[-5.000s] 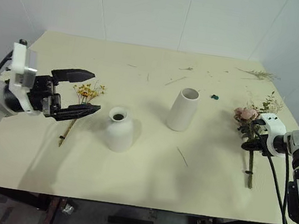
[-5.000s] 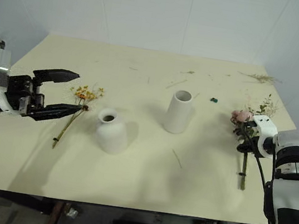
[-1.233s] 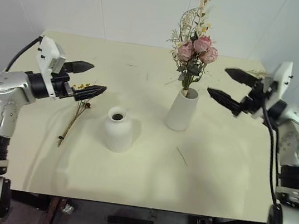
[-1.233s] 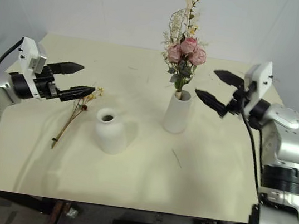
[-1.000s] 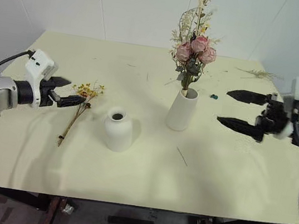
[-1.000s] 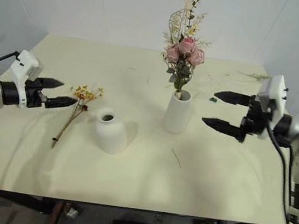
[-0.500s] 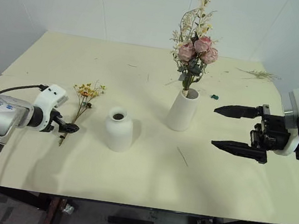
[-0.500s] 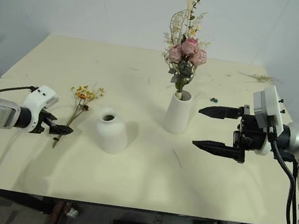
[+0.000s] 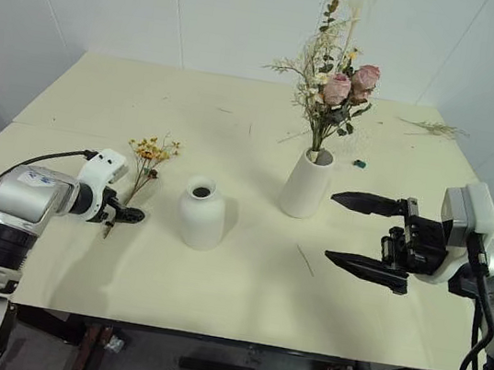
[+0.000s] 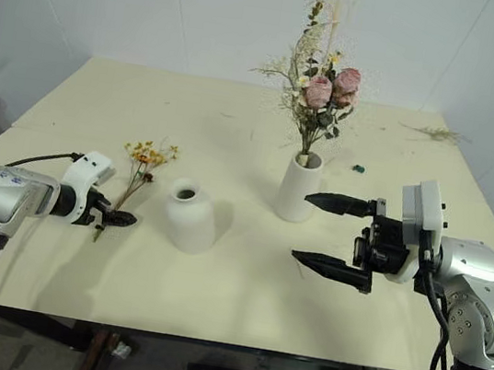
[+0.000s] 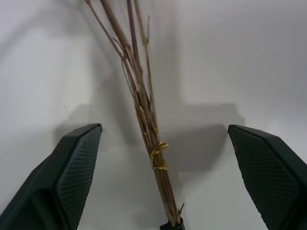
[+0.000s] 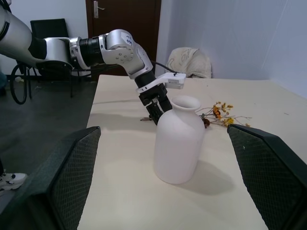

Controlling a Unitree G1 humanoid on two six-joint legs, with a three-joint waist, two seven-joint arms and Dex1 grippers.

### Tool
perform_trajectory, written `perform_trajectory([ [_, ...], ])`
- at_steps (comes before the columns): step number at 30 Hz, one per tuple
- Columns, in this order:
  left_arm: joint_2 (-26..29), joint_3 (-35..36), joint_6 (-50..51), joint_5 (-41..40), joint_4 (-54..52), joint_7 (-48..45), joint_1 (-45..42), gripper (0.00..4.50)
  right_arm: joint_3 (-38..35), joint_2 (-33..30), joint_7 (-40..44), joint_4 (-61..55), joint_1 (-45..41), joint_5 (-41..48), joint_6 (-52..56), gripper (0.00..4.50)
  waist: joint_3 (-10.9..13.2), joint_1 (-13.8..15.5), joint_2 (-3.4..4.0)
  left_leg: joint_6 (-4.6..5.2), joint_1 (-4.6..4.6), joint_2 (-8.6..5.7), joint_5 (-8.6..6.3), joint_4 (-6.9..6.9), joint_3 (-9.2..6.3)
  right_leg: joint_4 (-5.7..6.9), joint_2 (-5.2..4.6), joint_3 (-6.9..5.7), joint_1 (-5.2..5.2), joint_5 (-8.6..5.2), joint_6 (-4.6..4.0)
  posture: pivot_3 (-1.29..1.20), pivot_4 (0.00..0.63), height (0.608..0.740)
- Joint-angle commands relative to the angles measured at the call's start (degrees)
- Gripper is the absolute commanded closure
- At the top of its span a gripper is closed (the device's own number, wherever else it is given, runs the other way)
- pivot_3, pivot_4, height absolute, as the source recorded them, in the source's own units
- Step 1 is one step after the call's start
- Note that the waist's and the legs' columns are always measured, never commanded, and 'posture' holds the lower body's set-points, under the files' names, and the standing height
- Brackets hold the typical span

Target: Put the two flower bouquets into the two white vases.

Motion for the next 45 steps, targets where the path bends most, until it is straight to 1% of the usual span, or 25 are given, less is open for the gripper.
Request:
perform_trajectory([
  [1,-0.3,-0.6,-0.1,1.0,2.2,-0.5,-0.1,1.14,-2.5,-0.2,1.0,-0.4,-0.1,1.6,-1.9,0.00,0.0,-0.1,0.00,0.00,0.04,0.00,0.00,0.00,0.00,0.00,0.00,0.00,0.04,0.00,0.00,0.00,0.150,0.740],
  [4,-0.2,0.0,-0.1,1.0,2.6,-0.6,0.0,2.03,-2.4,-1.7,2.7,0.4,-0.2,2.1,-1.0,0.00,0.0,0.0,0.00,0.00,0.10,0.00,0.00,0.00,0.01,-0.02,-0.01,0.00,0.11,0.00,0.00,0.00,0.150,0.740],
  [12,1.7,1.0,0.5,0.9,3.2,-2.2,0.1,4.40,-2.2,-3.2,3.8,2.5,-2.0,1.4,-1.7,0.00,0.0,-0.1,0.00,0.01,0.10,0.00,-0.01,-0.02,0.01,-0.03,-0.01,0.00,0.11,-0.01,-0.01,0.00,0.150,0.740],
  [15,0.9,3.7,1.0,-0.3,3.5,-1.9,-0.4,4.46,-2.0,-3.4,3.8,3.3,-2.6,0.9,-1.9,0.00,0.0,-0.1,0.00,0.01,0.10,0.01,-0.01,-0.02,0.01,-0.03,0.00,0.00,0.11,-0.01,-0.01,0.00,0.150,0.740],
  [18,-1.4,9.3,0.7,-2.5,3.8,0.0,-1.4,4.46,-2.2,-3.4,3.5,4.2,-2.5,0.0,-2.4,0.00,0.0,0.0,0.00,0.01,0.08,0.01,-0.01,-0.02,0.00,-0.03,-0.01,0.00,0.10,-0.01,-0.01,0.00,0.150,0.740],
  [19,-2.3,11.5,-0.4,-3.4,3.8,0.5,-1.6,4.46,-2.3,-3.3,3.4,4.7,-2.3,-0.4,-2.8,0.00,0.0,0.0,-0.01,0.01,0.07,0.01,-0.01,-0.02,-0.01,-0.03,-0.01,-0.01,0.09,0.00,-0.01,0.00,0.150,0.740],
  [21,-5.2,18.1,-5.1,-7.2,3.0,0.5,-2.0,4.46,-2.7,-3.2,3.1,5.7,-1.8,-1.3,-3.4,0.00,0.0,0.1,-0.03,0.01,0.06,0.00,-0.01,-0.02,0.00,-0.04,-0.01,-0.01,0.09,0.00,0.00,0.00,0.150,0.740],
  [23,-6.8,21.4,-10.5,-8.8,2.1,0.0,-1.8,4.46,-2.9,-3.1,2.9,6.6,-1.4,-2.1,-4.1,0.00,0.0,0.1,-0.04,0.00,0.04,0.01,0.00,-0.01,-0.01,-0.03,-0.02,-0.02,0.08,0.00,0.00,0.00,0.150,0.740],
  [26,-10.8,28.3,-16.3,-14.6,0.8,-0.8,-2.8,4.46,-3.2,-3.0,2.8,7.9,-0.7,-2.9,-5.0,0.00,0.0,0.1,-0.03,-0.02,0.04,0.01,-0.01,-0.01,-0.01,-0.05,-0.04,-0.02,0.08,0.00,0.00,0.00,0.150,0.740],
  [28,-14.7,34.5,-18.4,-22.3,-1.5,-2.2,-4.9,4.46,-3.2,-2.6,2.1,8.2,0.0,-3.5,-5.7,0.00,0.0,0.2,-0.05,-0.02,0.02,0.00,0.00,-0.01,0.00,-0.07,-0.05,-0.02,0.08,0.02,0.01,0.00,0.150,0.740],
  [30,-17.3,37.4,-19.7,-27.9,-4.0,-4.2,-5.6,4.46,-3.0,-2.3,1.6,8.2,0.2,-3.8,-6.1,0.00,0.0,0.2,-0.06,-0.02,0.01,0.01,0.00,0.00,-0.01,-0.06,-0.04,-0.04,0.07,0.02,0.02,0.00,0.150,0.740],
  [32,-18.8,37.3,-20.2,-32.2,-7.6,-8.0,-4.7,4.46,-2.9,-2.1,1.0,8.1,0.4,-3.9,-6.4,0.00,0.0,-0.1,-0.05,-0.03,0.00,0.01,-0.01,0.00,0.00,-0.08,-0.05,-0.03,0.07,0.02,0.02,0.00,0.150,0.740],
  [34,-19.8,37.3,-18.1,-36.4,-9.4,-8.8,-4.5,4.46,-2.9,-1.9,0.6,8.1,0.6,-4.2,-6.8,0.00,0.0,0.0,-0.05,-0.04,0.02,0.01,-0.01,0.00,0.02,-0.09,-0.04,-0.02,0.08,0.02,0.02,0.00,0.150,0.740],
  [37,-20.3,36.2,-17.4,-40.4,-11.3,-10.3,-4.0,4.46,-2.9,-1.7,0.1,8.1,1.0,-4.3,-7.2,0.00,0.0,0.0,-0.05,-0.04,0.04,0.01,-0.01,0.01,0.01,-0.06,-0.03,-0.02,0.08,0.02,0.02,0.00,0.150,0.740],
  [41,-19.8,33.8,-17.9,-41.2,-12.6,-10.8,-3.0,4.46,-2.8,-1.5,-0.5,7.9,1.3,-4.3,-7.5,0.00,0.0,0.0,-0.06,-0.04,0.06,0.00,-0.01,0.08,0.01,-0.04,-0.03,-0.01,0.12,0.02,0.02,0.00,0.150,0.740],
  [45,-20.5,29.4,-22.6,-38.3,-12.9,-14.8,-0.6,4.46,-3.0,-0.9,-1.8,7.3,1.8,-4.3,-7.9,0.00,0.0,0.1,-0.06,-0.04,0.06,0.00,-0.01,0.10,0.01,-0.05,-0.03,-0.01,0.13,0.03,0.02,0.00,0.150,0.740],
])
